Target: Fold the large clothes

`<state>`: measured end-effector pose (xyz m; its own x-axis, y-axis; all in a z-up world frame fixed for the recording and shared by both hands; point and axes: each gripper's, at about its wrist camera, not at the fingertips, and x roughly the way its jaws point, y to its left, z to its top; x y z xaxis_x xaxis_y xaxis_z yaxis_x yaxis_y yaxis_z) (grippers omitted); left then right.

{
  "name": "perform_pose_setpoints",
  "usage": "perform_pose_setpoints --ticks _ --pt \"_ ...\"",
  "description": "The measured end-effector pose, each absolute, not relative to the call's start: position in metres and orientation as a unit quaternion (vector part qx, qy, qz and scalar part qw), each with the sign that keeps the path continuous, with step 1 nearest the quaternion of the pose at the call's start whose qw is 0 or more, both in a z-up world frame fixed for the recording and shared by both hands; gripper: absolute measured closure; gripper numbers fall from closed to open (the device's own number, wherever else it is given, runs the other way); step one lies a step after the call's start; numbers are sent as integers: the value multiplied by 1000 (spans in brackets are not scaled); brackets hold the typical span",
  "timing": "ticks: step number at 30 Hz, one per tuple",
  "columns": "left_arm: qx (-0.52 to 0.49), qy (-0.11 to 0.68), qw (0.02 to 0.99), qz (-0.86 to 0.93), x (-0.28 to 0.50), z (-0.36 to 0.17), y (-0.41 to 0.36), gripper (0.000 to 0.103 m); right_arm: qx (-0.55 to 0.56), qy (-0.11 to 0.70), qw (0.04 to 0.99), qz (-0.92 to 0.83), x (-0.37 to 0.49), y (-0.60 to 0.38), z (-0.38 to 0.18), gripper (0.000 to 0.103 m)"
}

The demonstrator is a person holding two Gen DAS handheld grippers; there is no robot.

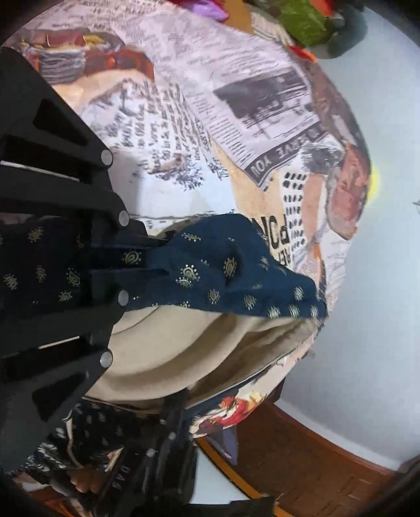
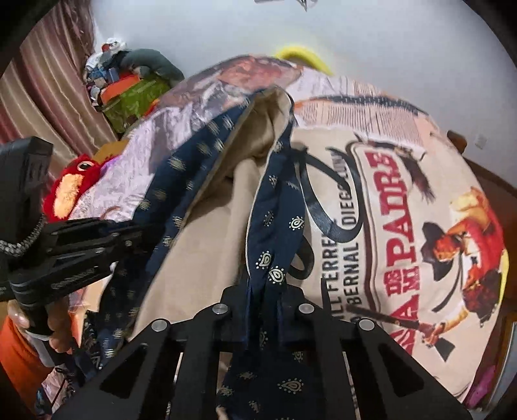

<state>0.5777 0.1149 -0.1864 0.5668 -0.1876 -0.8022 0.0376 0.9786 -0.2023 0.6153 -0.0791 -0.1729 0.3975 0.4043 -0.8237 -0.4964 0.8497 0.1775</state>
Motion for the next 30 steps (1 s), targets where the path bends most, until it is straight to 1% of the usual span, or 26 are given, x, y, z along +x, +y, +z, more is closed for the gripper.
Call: perform_pose_setpoints --ticks 3,6,13,18,23,27,30 --pt "-65 452 887 -70 555 -167 109 96 -69 458 845 267 600 -81 -154 95" --pt "-52 440 892 -86 522 -143 104 96 -64 448 849 272 576 -91 -134 96" --pt "-32 453 882 -125 438 -115 87 96 -72 419 857 291 487 -124 -102 96" --pt "-16 475 869 -139 375 -127 76 96 -57 427 848 307 421 -149 -102 96" --pt "1 506 851 -143 325 -151 63 96 -76 452 833 310 356 -160 -123 96" --pt "11 523 842 -135 299 -168 58 95 -104 463 827 301 323 -162 -144 95" --pt "23 528 841 -119 288 -174 56 95 -107 471 825 293 313 -166 -150 94"
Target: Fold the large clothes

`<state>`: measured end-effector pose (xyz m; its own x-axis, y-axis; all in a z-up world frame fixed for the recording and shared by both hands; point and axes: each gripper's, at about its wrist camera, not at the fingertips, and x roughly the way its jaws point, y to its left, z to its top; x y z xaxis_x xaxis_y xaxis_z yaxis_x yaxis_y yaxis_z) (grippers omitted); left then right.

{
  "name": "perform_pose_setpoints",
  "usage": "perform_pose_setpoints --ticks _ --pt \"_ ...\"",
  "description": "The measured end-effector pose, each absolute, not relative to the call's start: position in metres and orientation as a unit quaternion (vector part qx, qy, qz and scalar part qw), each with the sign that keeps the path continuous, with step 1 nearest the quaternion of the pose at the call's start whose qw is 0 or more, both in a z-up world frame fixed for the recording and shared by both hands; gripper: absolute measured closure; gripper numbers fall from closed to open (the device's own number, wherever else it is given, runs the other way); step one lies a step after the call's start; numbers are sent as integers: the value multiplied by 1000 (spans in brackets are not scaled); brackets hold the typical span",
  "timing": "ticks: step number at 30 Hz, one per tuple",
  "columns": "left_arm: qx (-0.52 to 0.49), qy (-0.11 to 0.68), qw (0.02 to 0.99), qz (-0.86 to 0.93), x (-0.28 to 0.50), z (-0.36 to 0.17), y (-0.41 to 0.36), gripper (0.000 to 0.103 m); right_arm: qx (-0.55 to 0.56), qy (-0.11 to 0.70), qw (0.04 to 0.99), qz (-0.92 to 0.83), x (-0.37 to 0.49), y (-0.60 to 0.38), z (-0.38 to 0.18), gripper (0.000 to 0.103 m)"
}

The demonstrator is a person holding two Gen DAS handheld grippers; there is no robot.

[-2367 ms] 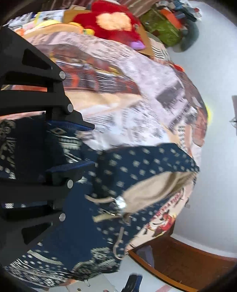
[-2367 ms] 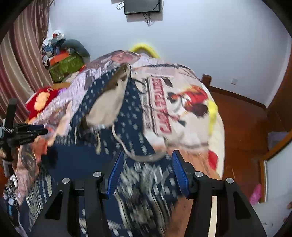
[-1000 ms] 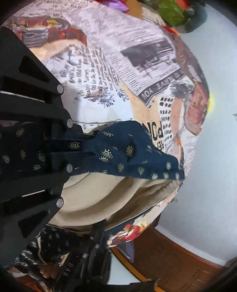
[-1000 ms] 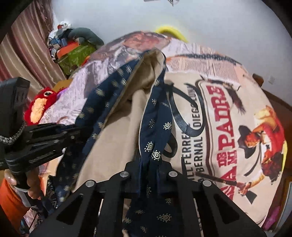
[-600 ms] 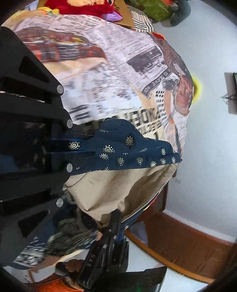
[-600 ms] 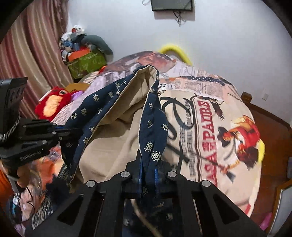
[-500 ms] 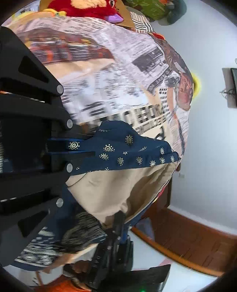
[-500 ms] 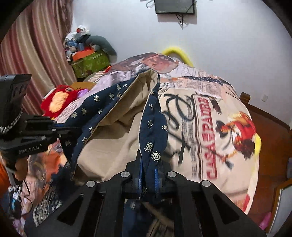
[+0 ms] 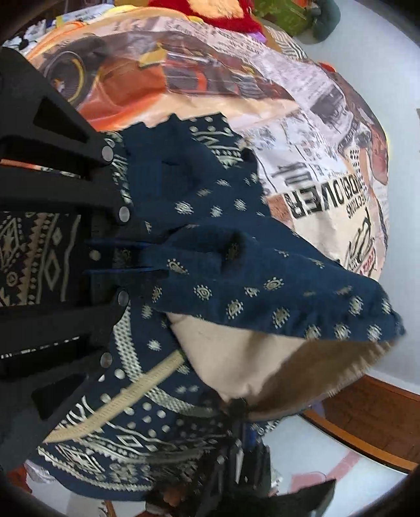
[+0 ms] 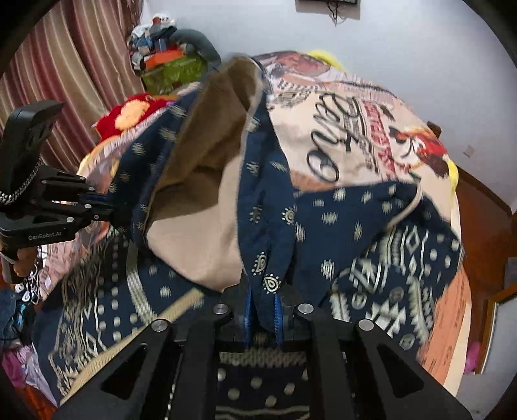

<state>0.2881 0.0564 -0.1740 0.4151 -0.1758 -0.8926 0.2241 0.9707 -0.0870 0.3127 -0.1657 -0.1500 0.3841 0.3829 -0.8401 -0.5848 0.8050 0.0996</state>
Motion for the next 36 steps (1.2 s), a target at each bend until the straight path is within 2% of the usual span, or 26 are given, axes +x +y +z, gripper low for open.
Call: perform_pose_setpoints --ticks 3,4,6,8,9,11,22,24,25,26,27,28,29,32,36 --pt "31 525 843 -114 281 -166 59 92 -105 470 828 287 305 -171 -143 89" --pt "32 522 845 -113 280 -161 61 89 -104 470 829 285 305 -171 -139 84" --pt "27 513 850 -115 280 -148 64 77 -100 467 830 287 304 -174 -127 73" --pt "16 501 858 -114 286 -133 69 47 -94 453 837 293 304 -176 -112 63" --pt "9 493 863 -112 290 -129 71 43 -92 446 840 295 306 -176 -106 62" --pt "-2 484 868 -110 305 -120 73 42 -81 436 845 297 315 -175 -93 56" --pt "-68 509 840 -176 399 -137 62 42 -46 469 823 316 412 -129 -100 55" --pt "-66 521 831 -182 410 -146 55 45 -30 481 817 317 427 -124 -109 56" --pt "-63 525 829 -183 413 -150 52 55 -23 488 812 319 434 -121 -113 57" --pt "-57 529 826 -184 415 -153 51 67 -20 492 809 322 438 -118 -116 65" --pt "-52 531 826 -183 416 -155 49 73 -20 493 805 328 440 -115 -119 71" --pt "-46 529 828 -181 416 -157 49 83 -22 494 804 332 440 -113 -120 84" --pt "-41 525 831 -180 414 -158 48 90 -23 492 803 336 440 -111 -120 89" --pt "-34 509 841 -180 403 -152 49 96 -30 477 810 340 433 -110 -117 96" --pt "-13 485 855 -184 377 -128 46 98 -23 466 813 349 415 -117 -101 98"
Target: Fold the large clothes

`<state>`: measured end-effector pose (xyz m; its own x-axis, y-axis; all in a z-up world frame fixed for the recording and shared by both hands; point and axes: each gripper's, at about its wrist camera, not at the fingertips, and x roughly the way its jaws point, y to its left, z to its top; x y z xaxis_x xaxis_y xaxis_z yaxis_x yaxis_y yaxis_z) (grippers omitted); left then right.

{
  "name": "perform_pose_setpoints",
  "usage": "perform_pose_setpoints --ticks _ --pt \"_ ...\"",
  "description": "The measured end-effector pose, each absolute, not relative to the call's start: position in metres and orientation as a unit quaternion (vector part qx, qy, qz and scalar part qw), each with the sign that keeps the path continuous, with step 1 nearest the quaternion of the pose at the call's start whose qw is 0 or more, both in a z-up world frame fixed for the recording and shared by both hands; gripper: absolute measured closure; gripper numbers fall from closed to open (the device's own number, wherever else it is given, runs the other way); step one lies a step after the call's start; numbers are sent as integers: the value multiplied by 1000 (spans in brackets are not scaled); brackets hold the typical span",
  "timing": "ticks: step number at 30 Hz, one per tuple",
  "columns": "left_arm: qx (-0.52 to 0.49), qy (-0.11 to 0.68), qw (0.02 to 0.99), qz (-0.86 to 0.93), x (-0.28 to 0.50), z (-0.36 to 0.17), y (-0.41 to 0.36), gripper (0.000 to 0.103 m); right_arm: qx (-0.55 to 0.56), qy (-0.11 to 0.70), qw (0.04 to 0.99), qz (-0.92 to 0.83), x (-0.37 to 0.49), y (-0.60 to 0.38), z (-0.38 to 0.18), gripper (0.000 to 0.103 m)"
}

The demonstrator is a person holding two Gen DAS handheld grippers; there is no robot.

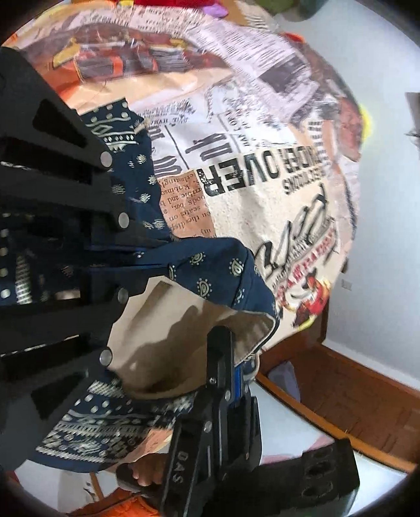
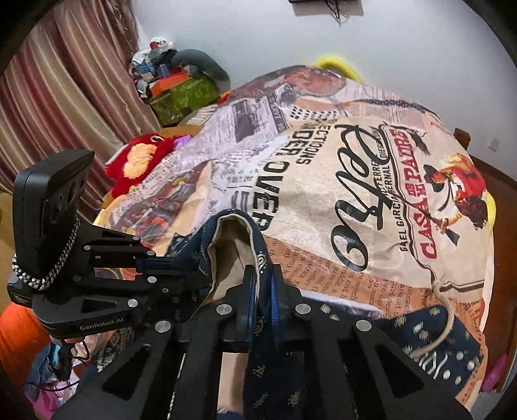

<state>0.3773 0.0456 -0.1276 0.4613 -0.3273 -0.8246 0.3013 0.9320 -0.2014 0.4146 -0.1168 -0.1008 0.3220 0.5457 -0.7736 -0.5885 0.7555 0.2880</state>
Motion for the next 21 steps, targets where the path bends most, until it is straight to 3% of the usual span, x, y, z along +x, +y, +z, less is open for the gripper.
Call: perform_pose_setpoints --ticks 10,21 --pt "16 476 855 -205 271 -101 27 100 -25 463 808 365 320 -159 -73 99" --pt "14 518 834 -188 188 -133 30 99 -66 499 789 352 213 -182 -119 99"
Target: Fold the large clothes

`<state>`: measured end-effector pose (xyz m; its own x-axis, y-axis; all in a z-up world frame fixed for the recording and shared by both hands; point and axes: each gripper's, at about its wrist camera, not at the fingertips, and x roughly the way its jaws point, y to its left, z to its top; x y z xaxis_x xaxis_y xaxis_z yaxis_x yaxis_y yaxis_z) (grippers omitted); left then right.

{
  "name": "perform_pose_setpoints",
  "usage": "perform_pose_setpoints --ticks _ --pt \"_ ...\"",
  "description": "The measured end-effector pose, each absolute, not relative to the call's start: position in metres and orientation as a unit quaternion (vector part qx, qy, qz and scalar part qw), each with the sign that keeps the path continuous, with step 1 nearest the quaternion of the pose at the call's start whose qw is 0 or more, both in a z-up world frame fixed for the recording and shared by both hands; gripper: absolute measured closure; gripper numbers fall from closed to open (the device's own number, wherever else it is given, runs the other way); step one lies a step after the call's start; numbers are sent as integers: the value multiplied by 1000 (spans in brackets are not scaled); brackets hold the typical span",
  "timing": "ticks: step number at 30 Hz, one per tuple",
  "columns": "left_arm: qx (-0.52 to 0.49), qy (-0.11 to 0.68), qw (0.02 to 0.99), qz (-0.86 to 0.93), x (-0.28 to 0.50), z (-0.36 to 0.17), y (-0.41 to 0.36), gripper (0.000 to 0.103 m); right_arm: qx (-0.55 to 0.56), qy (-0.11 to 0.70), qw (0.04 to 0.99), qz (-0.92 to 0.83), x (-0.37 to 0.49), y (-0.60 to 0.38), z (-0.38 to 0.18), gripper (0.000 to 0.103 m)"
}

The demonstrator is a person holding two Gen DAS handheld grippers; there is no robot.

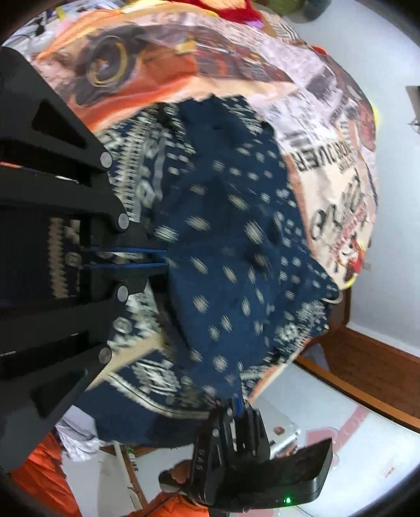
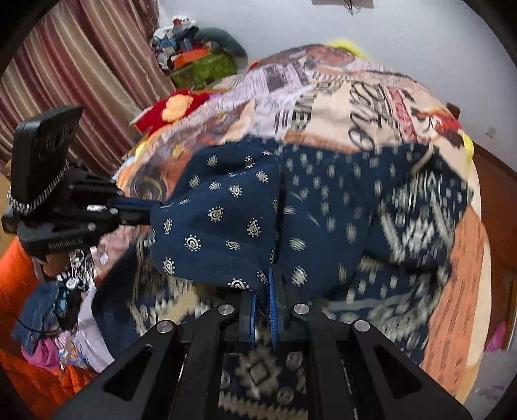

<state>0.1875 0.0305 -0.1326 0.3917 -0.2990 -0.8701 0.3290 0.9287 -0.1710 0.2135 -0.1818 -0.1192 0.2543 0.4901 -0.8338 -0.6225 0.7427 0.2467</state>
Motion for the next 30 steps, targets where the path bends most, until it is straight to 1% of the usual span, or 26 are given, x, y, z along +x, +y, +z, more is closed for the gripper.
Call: perform_pose_setpoints --ticks 5,6,8,9,10,11,12,13,14,16,18,20,22,30 --pt "2 524 839 -150 171 -135 66 98 -80 501 795 334 195 -199 -127 97" --pt "2 522 842 -138 172 -134 73 96 -79 502 795 331 194 -203 -127 97" --pt "1 516 850 -103 176 -130 92 87 -76 507 795 326 197 -214 -124 93" --pt "0 513 853 -90 179 -128 100 84 -72 510 794 322 199 -219 -123 91" --pt "-2 510 857 -78 183 -127 107 76 -66 516 793 317 202 -224 -120 82" --pt "-7 505 860 -68 188 -125 115 65 -58 518 795 312 206 -230 -116 71" --pt "-14 501 863 -57 194 -124 123 59 -52 515 798 309 208 -235 -112 66" --pt "-24 496 867 -48 200 -123 131 51 -45 509 804 304 211 -241 -107 57" --pt "-37 490 870 -42 206 -123 140 46 -43 506 808 298 214 -245 -104 53" --pt "-62 487 871 -33 223 -127 155 43 -39 496 821 279 224 -255 -97 51" --pt "-93 493 864 -28 243 -137 170 43 -25 492 830 261 238 -264 -93 49" --pt "-127 501 855 -31 261 -151 182 43 -4 491 837 243 255 -274 -93 44" --pt "-151 511 846 -30 278 -167 192 43 15 491 843 221 277 -284 -98 41" --pt "-213 543 812 -21 333 -236 217 43 82 515 837 163 359 -320 -143 41"
